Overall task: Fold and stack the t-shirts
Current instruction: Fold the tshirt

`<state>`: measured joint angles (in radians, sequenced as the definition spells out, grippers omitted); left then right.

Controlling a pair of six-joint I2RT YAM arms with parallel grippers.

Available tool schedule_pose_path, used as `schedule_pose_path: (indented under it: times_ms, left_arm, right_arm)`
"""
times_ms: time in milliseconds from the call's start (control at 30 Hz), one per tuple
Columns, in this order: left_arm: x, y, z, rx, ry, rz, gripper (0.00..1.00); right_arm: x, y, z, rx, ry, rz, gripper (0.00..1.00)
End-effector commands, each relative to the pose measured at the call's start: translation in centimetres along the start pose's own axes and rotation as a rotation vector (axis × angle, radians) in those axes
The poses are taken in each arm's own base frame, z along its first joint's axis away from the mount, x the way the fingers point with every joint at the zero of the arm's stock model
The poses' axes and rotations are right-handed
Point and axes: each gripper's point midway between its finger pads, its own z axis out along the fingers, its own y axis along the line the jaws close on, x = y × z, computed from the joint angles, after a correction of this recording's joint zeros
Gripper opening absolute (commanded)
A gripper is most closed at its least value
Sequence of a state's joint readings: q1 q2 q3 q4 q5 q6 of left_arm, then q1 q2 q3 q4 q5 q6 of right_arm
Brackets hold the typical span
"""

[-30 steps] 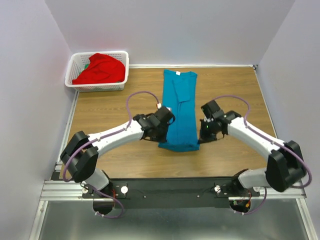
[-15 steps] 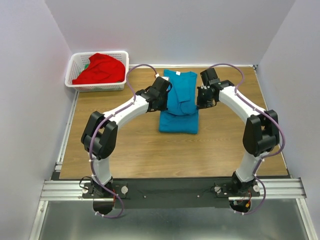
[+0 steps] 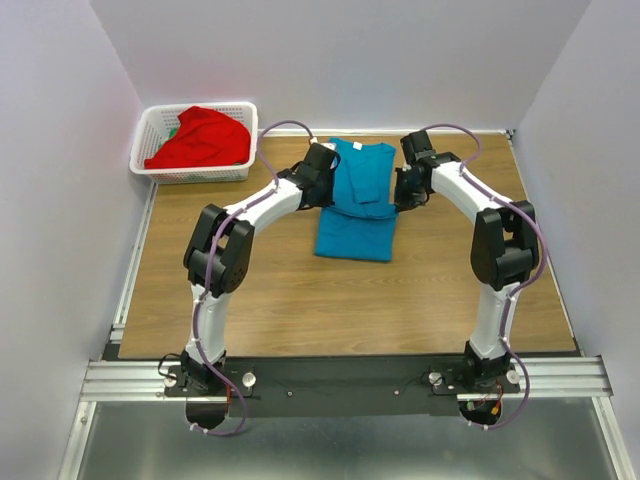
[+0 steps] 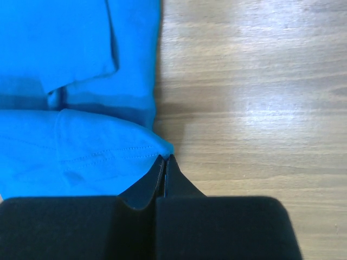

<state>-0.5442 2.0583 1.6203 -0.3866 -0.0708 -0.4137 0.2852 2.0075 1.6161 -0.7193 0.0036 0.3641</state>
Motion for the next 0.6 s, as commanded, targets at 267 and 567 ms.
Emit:
schedule_pose_path:
  times_ms: [267,567]
  left_arm:
    - [-1.0,2.2,1.6,-0.045,-0.056,-0.047,0.00]
    - [-0.6,2.0,2.0,-0.006,-0.084,-0.069,0.01]
  right_arm:
    - [-2.0,-0.6,1.2,0.018,-0.048,0.009,0.01]
    - [-2.5,0.0,2.6,-0.002,-0.068,0.012,0.01]
